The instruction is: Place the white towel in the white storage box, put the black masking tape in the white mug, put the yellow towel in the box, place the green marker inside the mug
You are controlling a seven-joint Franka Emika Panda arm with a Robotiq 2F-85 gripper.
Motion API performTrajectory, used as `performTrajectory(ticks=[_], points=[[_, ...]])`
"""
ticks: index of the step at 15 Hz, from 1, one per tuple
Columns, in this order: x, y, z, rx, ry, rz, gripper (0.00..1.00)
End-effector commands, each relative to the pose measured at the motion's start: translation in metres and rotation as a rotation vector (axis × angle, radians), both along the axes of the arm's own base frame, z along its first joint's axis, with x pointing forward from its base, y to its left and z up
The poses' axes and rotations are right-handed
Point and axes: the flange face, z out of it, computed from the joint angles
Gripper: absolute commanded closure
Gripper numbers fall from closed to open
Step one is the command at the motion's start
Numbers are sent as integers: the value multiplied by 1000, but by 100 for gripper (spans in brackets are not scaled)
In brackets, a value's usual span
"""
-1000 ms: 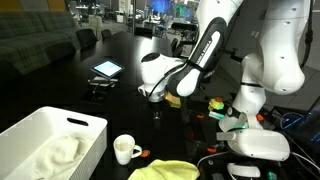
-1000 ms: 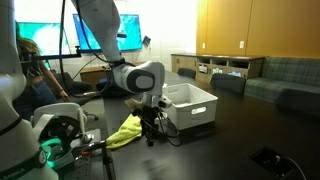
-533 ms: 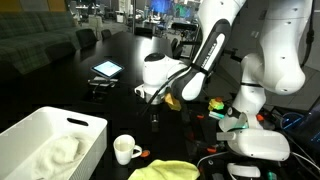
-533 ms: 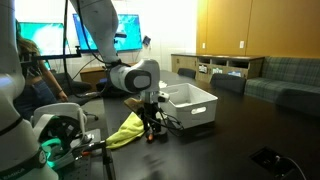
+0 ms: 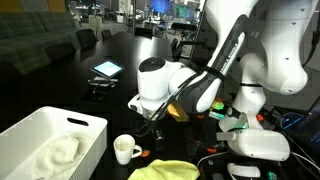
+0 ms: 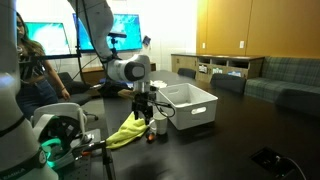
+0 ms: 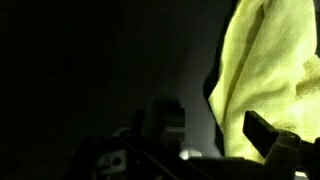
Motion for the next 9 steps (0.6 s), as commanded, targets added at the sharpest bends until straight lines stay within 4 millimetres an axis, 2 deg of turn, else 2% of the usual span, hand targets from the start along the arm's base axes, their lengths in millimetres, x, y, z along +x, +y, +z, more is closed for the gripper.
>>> performTrajectory(ticks=[1,4,9], points=[[5,42,7,-6,2,11,0],[9,71,5,-28,5,-50,0],[13,99,-11,-60,18,-171,0]])
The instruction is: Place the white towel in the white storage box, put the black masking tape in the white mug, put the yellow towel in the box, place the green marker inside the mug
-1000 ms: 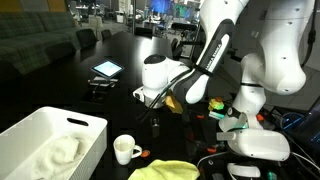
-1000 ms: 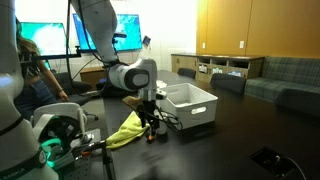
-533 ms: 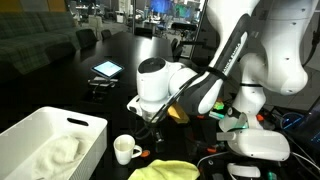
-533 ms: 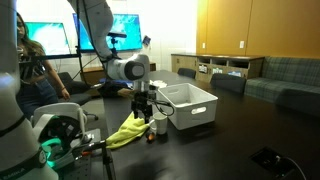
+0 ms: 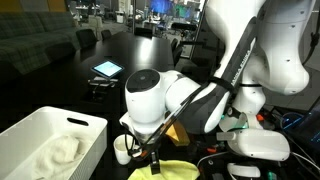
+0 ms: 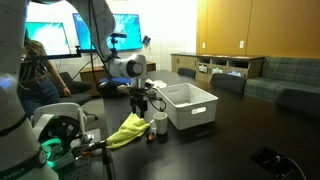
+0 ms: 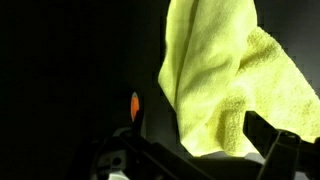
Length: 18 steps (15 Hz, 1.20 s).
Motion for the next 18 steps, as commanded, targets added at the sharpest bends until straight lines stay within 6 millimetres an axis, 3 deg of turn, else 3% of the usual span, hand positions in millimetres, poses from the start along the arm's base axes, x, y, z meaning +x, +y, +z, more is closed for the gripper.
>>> performTrajectory(ticks=[1,11,18], points=[[10,18,-12,-30,13,-100,0],[-2,0,-34,-231,-12,-177,0],[6,-7,-49,-355,-50,-122,0]])
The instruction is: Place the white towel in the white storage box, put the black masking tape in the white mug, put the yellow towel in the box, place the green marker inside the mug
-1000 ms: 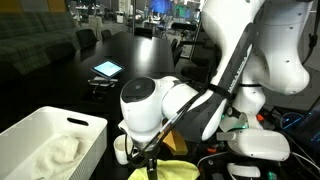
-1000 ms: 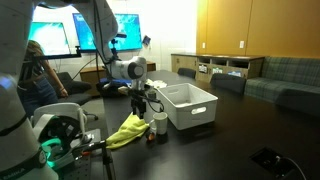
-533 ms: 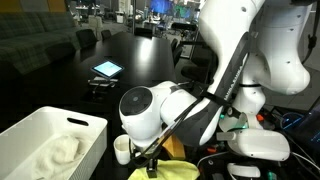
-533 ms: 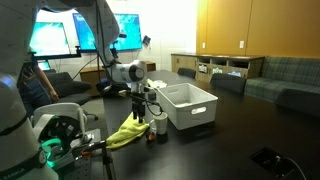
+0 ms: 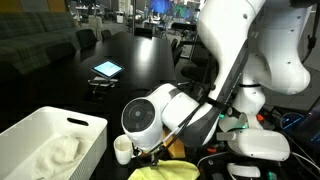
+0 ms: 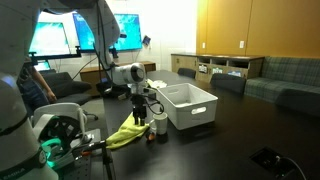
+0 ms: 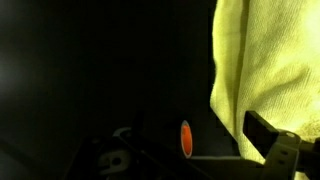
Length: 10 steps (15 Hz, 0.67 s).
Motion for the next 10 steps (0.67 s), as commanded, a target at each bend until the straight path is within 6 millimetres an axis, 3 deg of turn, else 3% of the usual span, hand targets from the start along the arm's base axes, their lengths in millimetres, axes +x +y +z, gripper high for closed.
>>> performTrajectory(ticks=[1,10], points=[[13,3,-8,-67,-26,21,0],[37,-6,-35,-119,-49,49,0]])
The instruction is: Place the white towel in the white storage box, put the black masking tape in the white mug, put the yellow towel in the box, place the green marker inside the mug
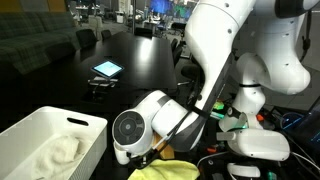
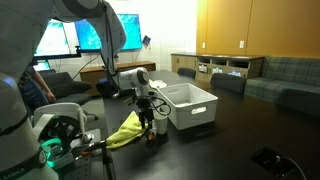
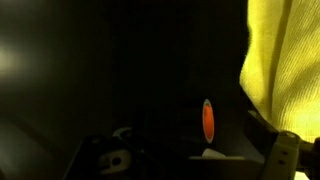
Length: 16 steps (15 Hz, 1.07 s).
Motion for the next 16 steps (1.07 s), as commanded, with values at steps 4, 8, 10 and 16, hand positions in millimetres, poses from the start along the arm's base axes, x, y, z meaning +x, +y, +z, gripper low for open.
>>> performTrajectory(ticks=[4,8,10,16], points=[[15,-5,-24,-72,-8,-12,0],[18,-11,-31,-109,-20,-31,0],[19,-14,-33,-126,-35,-38,0],[24,-16,-35,-164,-74,-41,0]])
